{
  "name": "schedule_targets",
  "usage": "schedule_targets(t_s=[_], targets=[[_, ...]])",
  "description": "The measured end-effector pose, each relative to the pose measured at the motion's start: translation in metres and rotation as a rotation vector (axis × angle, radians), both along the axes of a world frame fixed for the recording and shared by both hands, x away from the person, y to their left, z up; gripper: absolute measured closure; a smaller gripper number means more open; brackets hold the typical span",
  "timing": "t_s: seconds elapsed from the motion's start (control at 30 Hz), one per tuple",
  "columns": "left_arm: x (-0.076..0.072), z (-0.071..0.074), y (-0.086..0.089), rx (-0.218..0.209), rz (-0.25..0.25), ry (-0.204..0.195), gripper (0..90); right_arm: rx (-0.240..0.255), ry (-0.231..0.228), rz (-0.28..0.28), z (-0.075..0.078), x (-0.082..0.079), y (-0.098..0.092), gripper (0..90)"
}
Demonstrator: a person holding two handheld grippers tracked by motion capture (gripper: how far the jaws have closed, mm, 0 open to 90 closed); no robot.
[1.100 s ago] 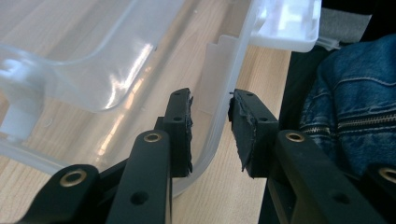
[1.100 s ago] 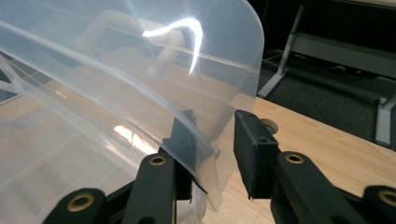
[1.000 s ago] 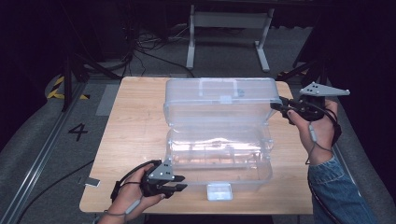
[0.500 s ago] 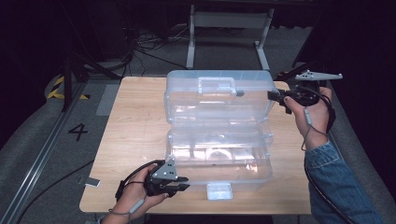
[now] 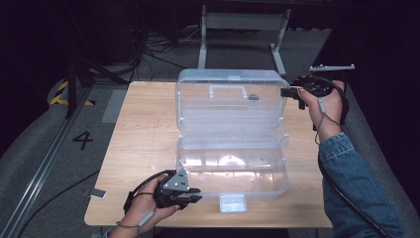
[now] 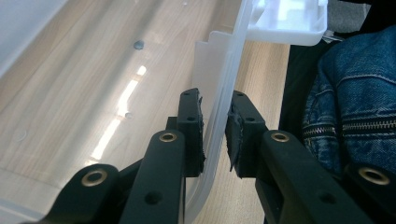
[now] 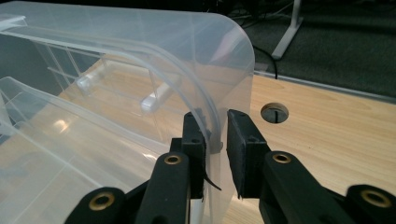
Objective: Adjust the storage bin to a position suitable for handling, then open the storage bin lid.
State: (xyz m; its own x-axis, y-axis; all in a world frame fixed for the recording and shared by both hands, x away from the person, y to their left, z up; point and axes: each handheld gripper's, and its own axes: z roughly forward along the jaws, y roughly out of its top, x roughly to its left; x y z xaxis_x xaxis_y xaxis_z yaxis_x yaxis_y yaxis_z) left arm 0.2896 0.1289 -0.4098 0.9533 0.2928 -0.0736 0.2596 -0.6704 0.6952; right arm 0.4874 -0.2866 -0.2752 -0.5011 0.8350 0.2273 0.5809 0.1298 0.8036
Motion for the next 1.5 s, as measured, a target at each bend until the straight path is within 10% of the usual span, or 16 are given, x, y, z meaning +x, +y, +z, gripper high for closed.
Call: schedule_targets(t_s=[0.47, 1.5], targets=[[0.001, 0.0, -0.001, 0.0, -0.002, 0.009, 77.7, 0.039, 0.137, -0.027, -0.009, 0.041, 0.004, 81.0], [0.003, -0.002, -0.004, 0.005, -0.013, 0.015, 77.5, 0.051, 0.269, -0.084, -0.049, 0.088, 0.008, 80.9]])
